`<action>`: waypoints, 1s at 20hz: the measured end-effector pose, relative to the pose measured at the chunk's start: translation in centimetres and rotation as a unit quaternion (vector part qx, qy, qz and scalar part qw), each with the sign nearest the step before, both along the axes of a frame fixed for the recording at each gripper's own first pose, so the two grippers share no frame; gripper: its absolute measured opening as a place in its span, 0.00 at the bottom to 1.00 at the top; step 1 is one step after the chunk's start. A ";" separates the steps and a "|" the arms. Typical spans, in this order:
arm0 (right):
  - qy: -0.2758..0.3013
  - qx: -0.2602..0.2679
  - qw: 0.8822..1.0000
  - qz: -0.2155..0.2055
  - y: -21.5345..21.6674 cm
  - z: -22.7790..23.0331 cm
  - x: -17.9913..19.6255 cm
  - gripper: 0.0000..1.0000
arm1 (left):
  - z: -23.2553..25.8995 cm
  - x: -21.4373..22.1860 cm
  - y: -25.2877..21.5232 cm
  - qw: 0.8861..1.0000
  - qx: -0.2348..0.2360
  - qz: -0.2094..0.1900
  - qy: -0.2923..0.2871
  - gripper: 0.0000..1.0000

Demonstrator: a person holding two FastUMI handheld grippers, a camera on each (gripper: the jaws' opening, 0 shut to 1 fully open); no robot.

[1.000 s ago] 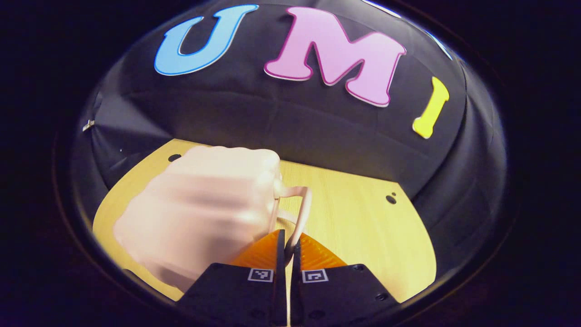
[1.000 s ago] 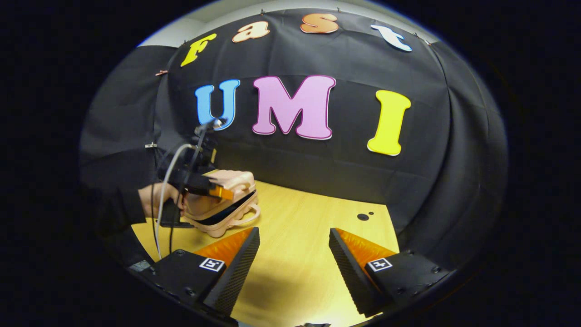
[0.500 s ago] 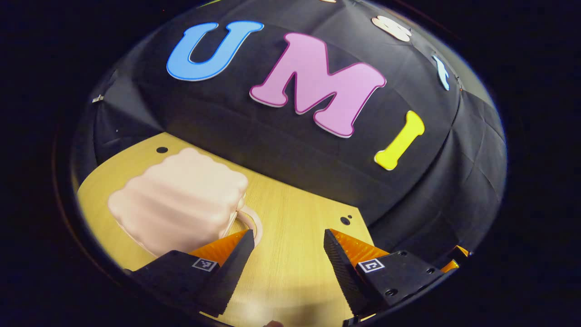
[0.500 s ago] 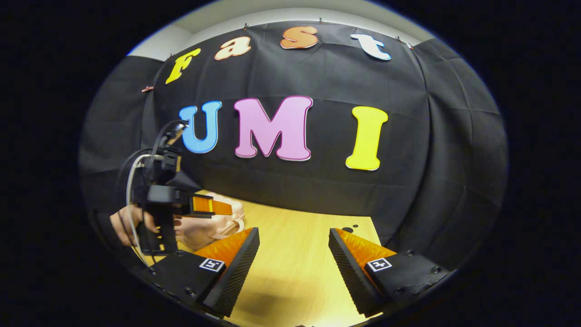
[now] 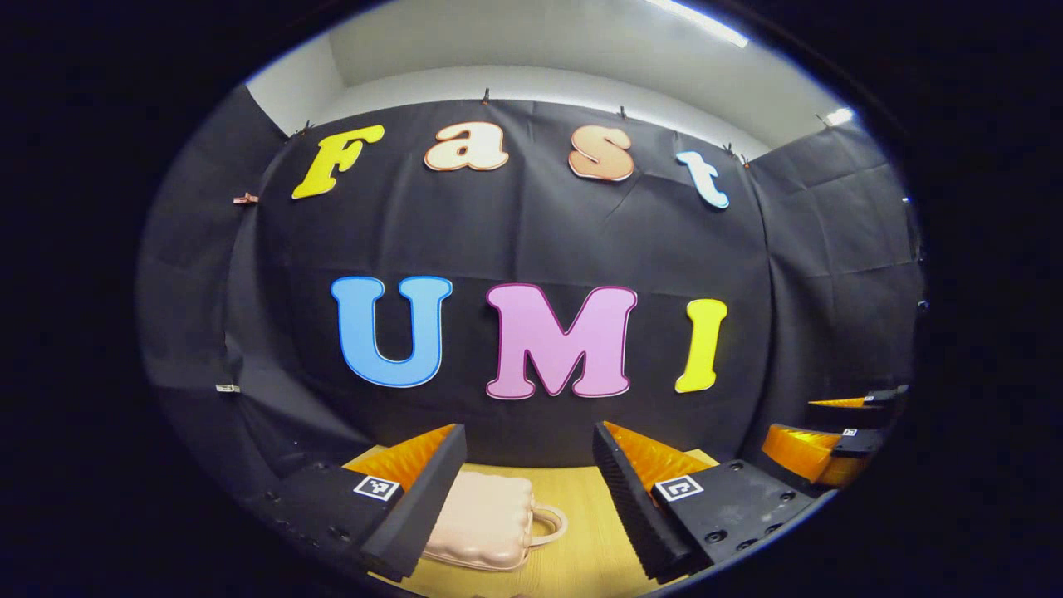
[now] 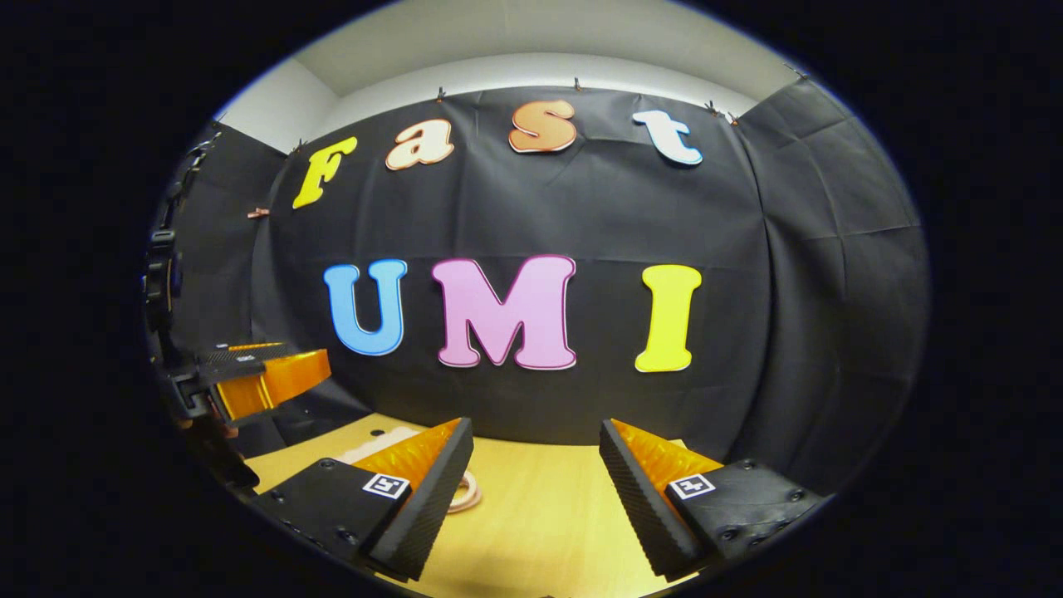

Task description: First open the suitcase, pack the skin care products into it, and then close the suitcase.

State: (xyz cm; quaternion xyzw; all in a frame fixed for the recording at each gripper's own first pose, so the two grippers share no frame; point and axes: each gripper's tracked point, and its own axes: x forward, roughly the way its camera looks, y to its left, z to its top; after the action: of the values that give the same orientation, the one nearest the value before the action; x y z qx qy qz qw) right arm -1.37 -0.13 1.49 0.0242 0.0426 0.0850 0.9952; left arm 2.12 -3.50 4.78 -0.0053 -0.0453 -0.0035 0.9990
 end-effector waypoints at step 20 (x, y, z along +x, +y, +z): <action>0.006 -0.007 0.998 -0.063 6.1 -1.3 -3.1 0.97 | -1.0 0.8 2.1 0.999 0.025 -0.021 -0.022 0.96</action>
State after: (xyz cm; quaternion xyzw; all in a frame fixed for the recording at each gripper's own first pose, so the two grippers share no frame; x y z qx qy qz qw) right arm -4.47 5.99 0.21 0.0202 0.0479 0.0220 0.9984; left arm 2.90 -1.43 3.79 0.0187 -0.0668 -0.0255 0.9973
